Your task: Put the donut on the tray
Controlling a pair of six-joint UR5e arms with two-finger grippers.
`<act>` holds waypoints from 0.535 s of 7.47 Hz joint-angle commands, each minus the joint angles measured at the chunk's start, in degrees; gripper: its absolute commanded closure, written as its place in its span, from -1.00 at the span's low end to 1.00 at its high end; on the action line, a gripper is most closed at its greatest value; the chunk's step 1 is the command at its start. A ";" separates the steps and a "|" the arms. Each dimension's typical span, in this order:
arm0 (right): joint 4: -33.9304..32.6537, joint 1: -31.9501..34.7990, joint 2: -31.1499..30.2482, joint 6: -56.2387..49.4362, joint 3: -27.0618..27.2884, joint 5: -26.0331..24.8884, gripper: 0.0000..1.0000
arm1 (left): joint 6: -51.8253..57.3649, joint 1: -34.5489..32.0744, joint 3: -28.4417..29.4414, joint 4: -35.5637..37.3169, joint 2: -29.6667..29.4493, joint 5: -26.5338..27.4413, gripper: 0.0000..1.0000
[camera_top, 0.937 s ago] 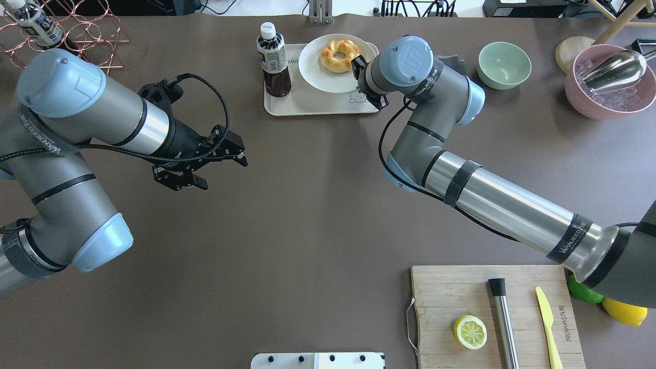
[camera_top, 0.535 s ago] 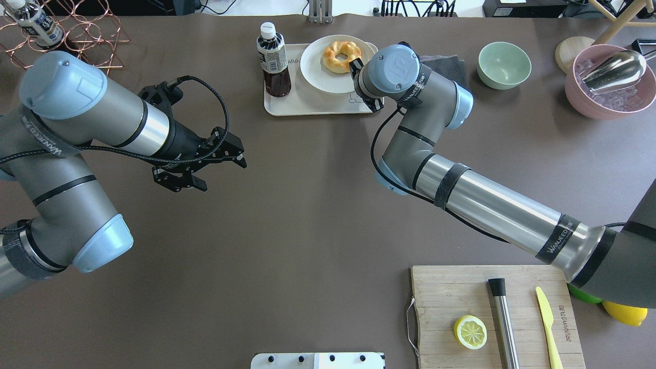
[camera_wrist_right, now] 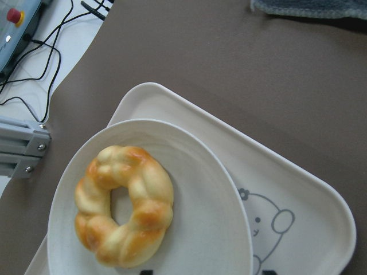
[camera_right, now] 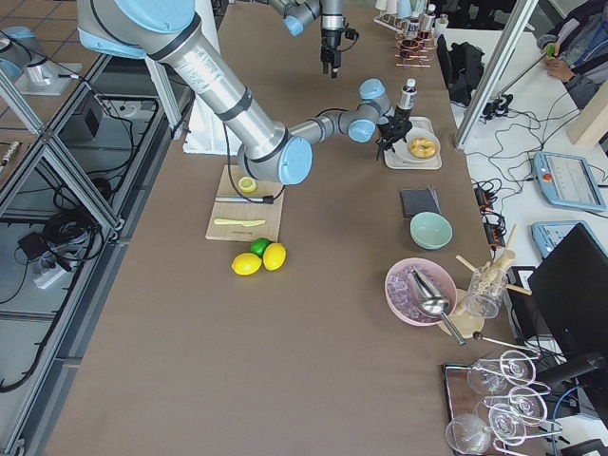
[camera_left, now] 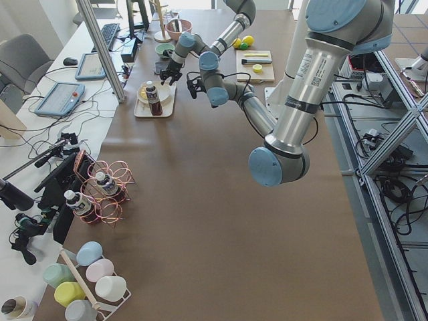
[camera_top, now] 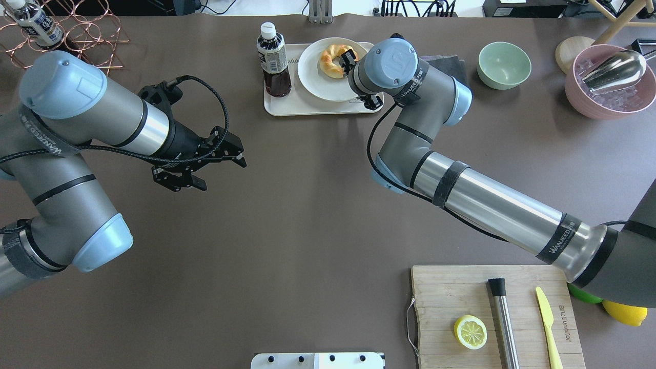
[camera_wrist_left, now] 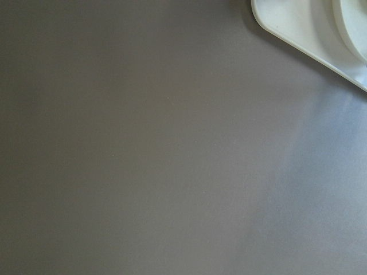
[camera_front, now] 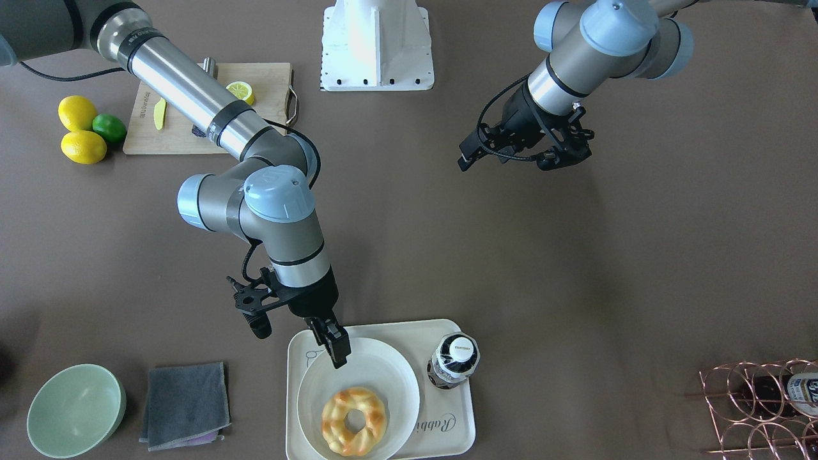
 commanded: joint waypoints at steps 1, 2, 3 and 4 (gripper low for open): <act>-13.13 2.80 -1.20 -16.98 11.04 6.95 -1.00 | 0.04 -1.23 -1.24 3.56 -0.49 0.18 -0.93; -17.11 5.86 -4.16 -22.70 15.17 11.17 -1.00 | 0.91 -1.76 -1.24 3.75 -0.49 0.35 -0.93; -18.63 8.85 -8.20 -32.59 17.39 15.56 -1.00 | 8.14 -4.46 -2.38 4.88 0.03 -0.08 -0.93; -18.73 12.62 -12.85 -46.00 18.89 23.09 -1.00 | 17.44 -6.66 -4.82 13.25 1.08 -0.09 -0.93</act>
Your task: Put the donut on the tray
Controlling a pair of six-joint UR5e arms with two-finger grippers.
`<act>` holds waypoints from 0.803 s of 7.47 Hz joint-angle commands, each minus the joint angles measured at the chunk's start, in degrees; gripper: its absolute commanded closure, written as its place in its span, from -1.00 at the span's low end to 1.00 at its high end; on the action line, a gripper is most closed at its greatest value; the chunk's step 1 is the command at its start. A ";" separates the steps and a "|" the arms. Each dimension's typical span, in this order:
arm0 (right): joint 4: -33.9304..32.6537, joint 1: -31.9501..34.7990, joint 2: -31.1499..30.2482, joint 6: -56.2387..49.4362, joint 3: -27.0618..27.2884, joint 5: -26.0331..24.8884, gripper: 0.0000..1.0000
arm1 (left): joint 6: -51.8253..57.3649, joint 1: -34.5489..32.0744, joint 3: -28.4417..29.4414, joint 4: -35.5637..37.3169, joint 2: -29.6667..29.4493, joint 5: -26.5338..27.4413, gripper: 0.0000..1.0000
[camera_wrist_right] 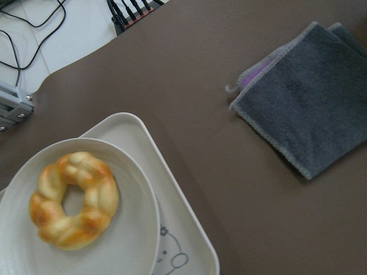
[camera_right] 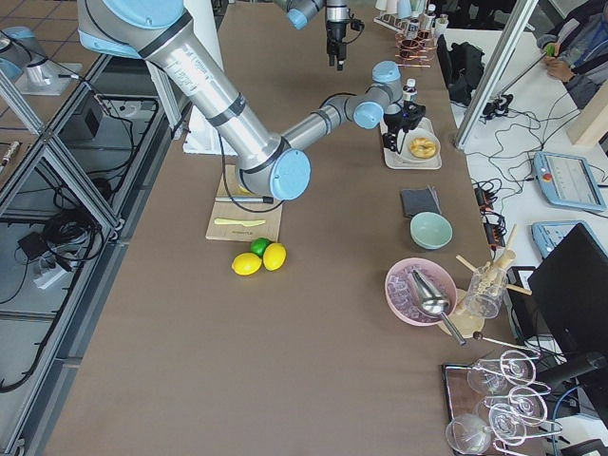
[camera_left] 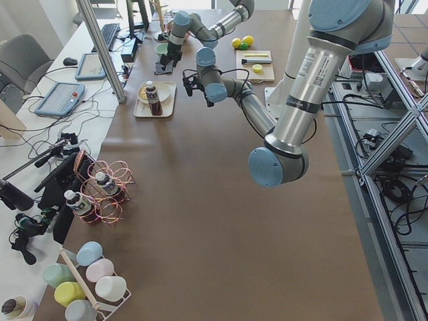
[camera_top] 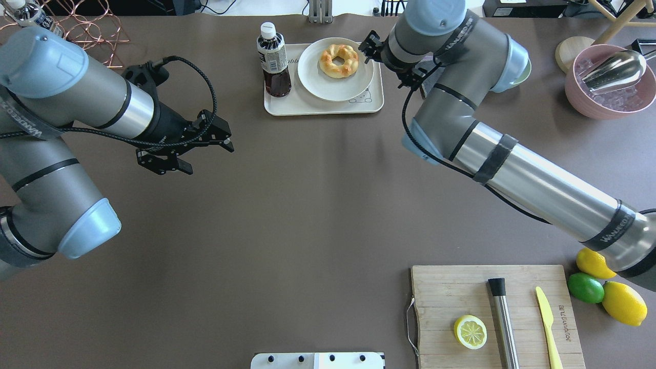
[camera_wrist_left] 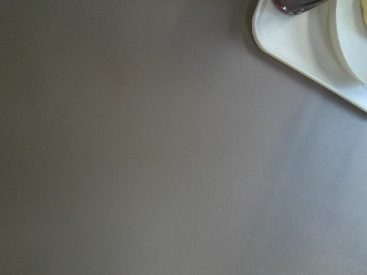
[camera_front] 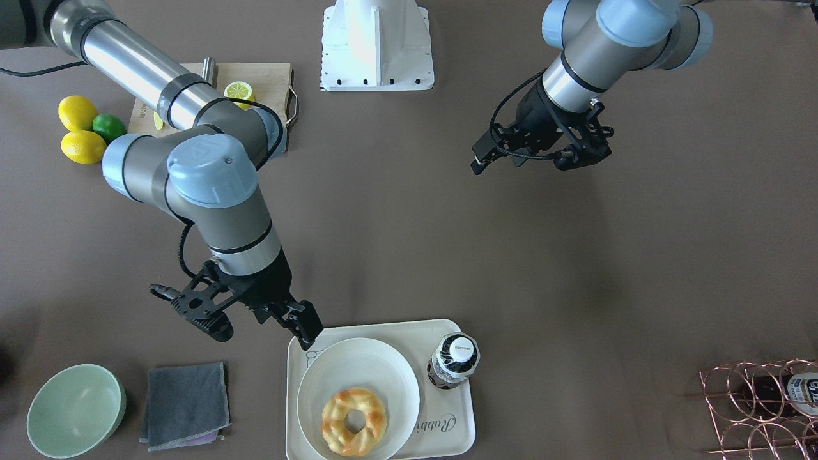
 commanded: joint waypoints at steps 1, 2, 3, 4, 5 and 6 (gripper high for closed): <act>-2.19 9.87 -14.08 -27.69 7.70 15.30 -1.00 | 26.18 -7.35 -5.40 19.33 1.40 -0.18 -0.93; -2.28 11.47 -20.50 -36.47 12.70 17.26 -1.00 | 39.46 -11.83 -7.86 28.40 1.49 -0.18 -0.93; -3.06 14.10 -27.61 -43.96 18.23 19.63 -1.00 | 52.12 -16.48 -8.06 34.67 1.66 -0.18 -0.93; -5.68 18.21 -32.47 -49.17 23.51 23.66 -1.00 | 62.17 -20.79 -8.32 35.77 6.36 -0.26 -0.93; -9.27 21.04 -37.74 -55.66 28.17 24.48 -1.00 | 70.88 -24.05 -8.24 35.87 10.07 -0.35 -0.93; -12.61 24.03 -41.45 -66.08 30.48 24.58 -1.00 | 78.80 -28.52 -7.54 35.79 13.84 -0.35 -0.93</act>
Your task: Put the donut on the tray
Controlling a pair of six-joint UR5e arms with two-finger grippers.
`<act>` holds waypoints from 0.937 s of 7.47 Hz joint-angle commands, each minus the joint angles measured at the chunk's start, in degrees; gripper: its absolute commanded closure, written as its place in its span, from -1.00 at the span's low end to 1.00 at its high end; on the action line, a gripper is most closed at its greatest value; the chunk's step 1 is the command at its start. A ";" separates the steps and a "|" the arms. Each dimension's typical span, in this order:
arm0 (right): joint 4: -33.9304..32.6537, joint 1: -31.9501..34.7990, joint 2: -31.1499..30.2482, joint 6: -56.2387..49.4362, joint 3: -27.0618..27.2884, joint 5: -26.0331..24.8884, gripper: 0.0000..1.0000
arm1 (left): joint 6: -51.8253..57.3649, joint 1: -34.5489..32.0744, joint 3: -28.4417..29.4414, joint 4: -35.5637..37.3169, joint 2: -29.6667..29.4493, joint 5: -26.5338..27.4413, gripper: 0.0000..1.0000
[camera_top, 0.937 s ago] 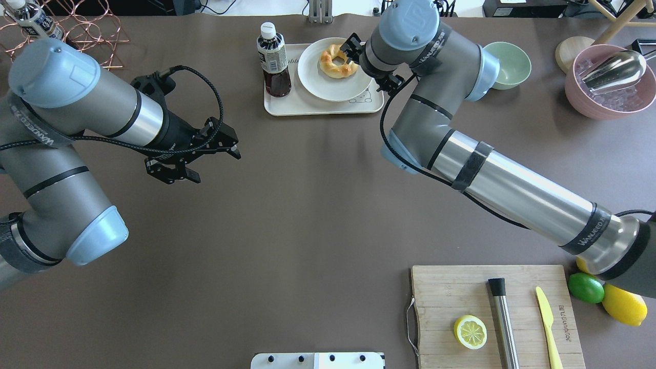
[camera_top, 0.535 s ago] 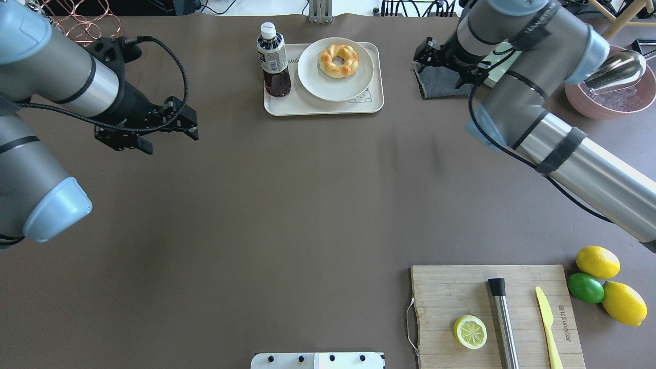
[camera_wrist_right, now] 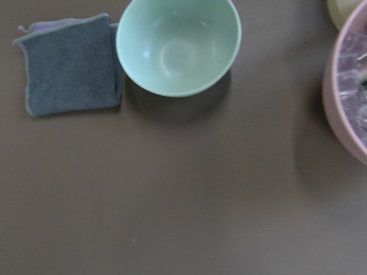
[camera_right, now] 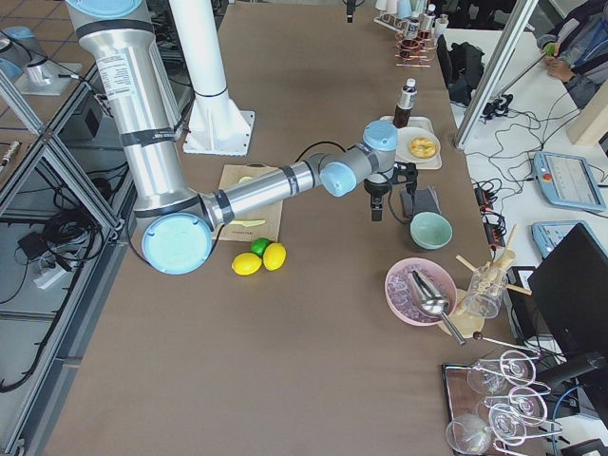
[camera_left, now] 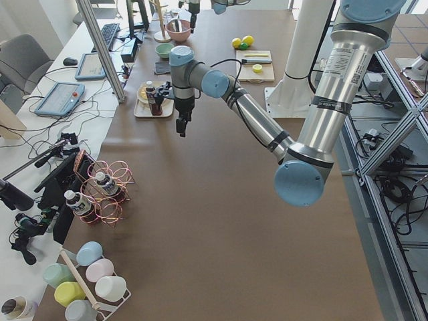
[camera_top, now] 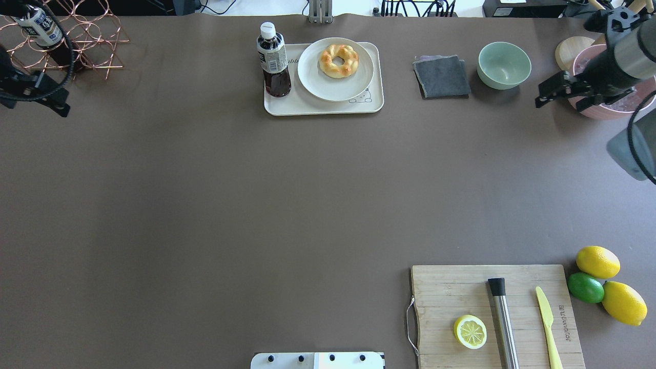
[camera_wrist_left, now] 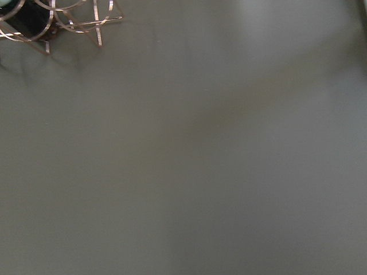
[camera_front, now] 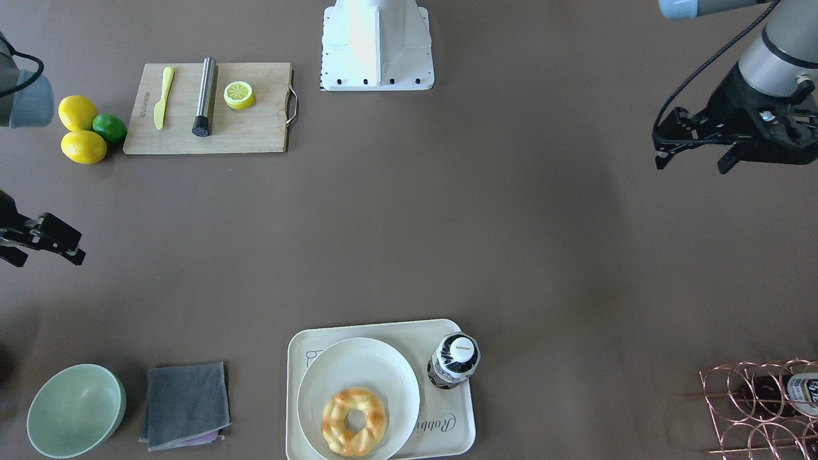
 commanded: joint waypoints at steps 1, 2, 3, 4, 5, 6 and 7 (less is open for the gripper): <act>-10.76 9.35 -9.26 -27.14 6.05 1.60 -1.00 | 21.30 -8.61 1.00 0.65 10.46 -0.07 -0.94; -16.38 13.04 -9.18 -35.79 6.14 1.43 -1.00 | 23.62 -10.71 2.40 -1.53 13.28 -0.16 -0.94; -18.61 15.26 -9.18 -40.83 5.96 0.99 -1.00 | 29.65 -14.47 5.89 -4.25 15.05 -2.77 -0.94; -18.98 16.50 -9.27 -42.28 5.61 0.73 -1.00 | 35.88 -17.12 9.24 -5.06 15.68 -6.97 -0.94; -19.08 18.34 -9.71 -43.68 5.78 0.81 -1.00 | 40.21 -20.71 11.88 -5.24 15.68 -7.62 -0.94; -19.69 19.40 -10.58 -45.61 5.87 1.07 -1.00 | 43.21 -22.23 12.43 -5.33 17.34 -7.63 -0.94; -19.87 20.80 -11.55 -46.67 6.22 1.34 -1.00 | 44.29 -24.07 12.43 -6.81 18.31 -7.63 -0.94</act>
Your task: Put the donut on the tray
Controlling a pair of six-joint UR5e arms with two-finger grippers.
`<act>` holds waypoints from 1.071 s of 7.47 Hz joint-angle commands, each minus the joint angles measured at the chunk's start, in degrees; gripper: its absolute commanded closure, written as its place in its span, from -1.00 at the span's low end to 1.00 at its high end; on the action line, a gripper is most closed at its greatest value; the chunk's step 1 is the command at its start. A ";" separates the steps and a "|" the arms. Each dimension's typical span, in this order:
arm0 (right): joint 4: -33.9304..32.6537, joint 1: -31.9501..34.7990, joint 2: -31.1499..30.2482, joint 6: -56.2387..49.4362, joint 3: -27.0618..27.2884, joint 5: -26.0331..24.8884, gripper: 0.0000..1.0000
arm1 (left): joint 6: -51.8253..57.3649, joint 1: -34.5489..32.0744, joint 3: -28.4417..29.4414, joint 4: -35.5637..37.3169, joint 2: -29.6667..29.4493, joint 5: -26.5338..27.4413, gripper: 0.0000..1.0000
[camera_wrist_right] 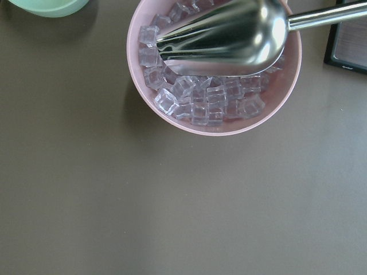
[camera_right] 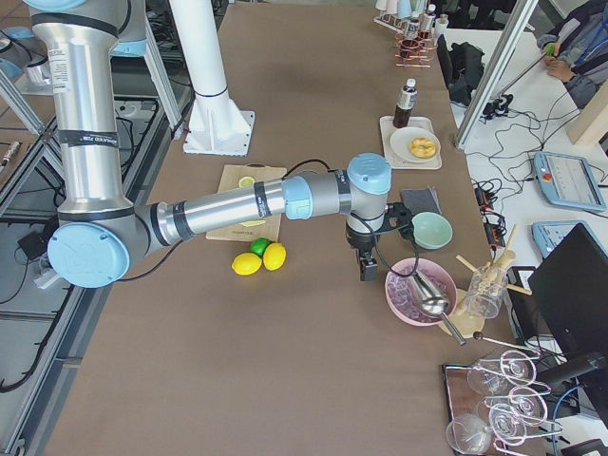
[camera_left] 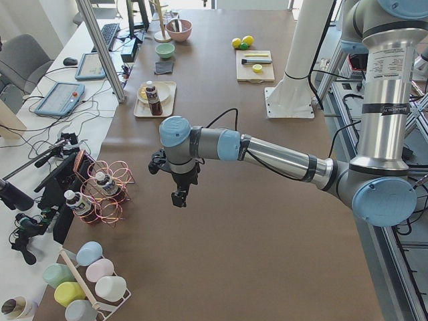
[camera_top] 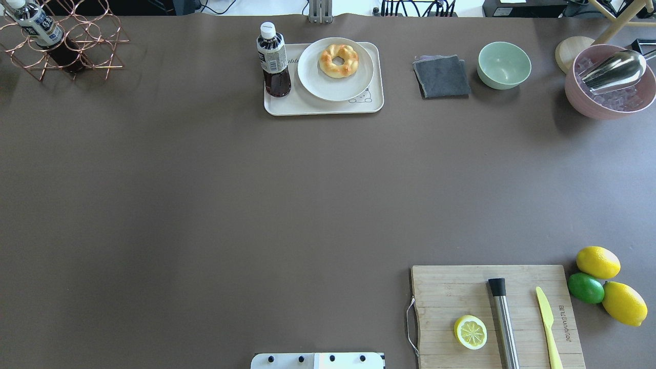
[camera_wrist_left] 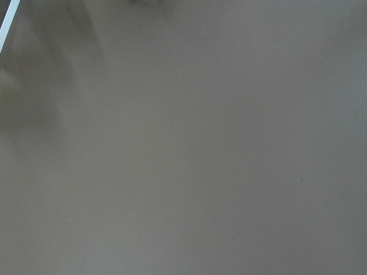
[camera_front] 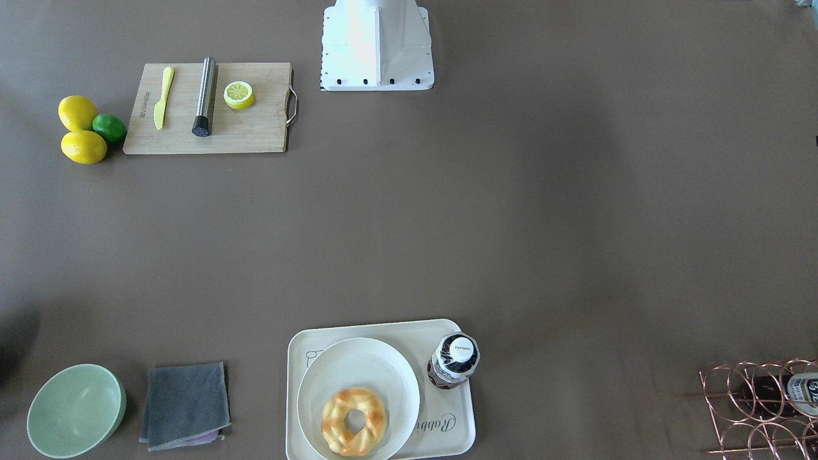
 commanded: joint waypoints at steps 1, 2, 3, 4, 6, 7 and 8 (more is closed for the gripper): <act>-0.68 3.67 -2.12 -4.06 0.31 0.56 -1.00 | 3.24 -4.18 0.60 -3.59 3.50 -0.54 -0.95; -0.68 3.68 -2.22 -4.94 -0.21 0.56 -1.00 | 1.66 -4.10 0.33 -3.96 3.52 -0.54 -0.95; -0.68 4.38 -2.39 -5.04 0.22 0.64 -1.00 | 2.00 -4.10 1.11 -4.13 3.69 -0.54 -0.95; -0.68 4.65 -2.74 -5.04 0.40 0.73 -1.00 | 1.83 -3.92 2.51 -5.09 3.61 -0.19 -0.95; -0.51 4.65 -2.57 -4.95 0.40 1.61 -1.00 | 2.09 -3.92 3.58 -7.21 3.69 -0.19 -0.95; -0.51 4.65 -2.48 -4.95 0.66 1.79 -1.00 | 1.91 -3.92 4.27 -7.30 3.78 -0.45 -0.95; -0.51 4.65 -2.39 -4.95 0.66 2.14 -1.00 | 1.65 -3.83 4.28 -7.65 4.13 -0.36 -0.95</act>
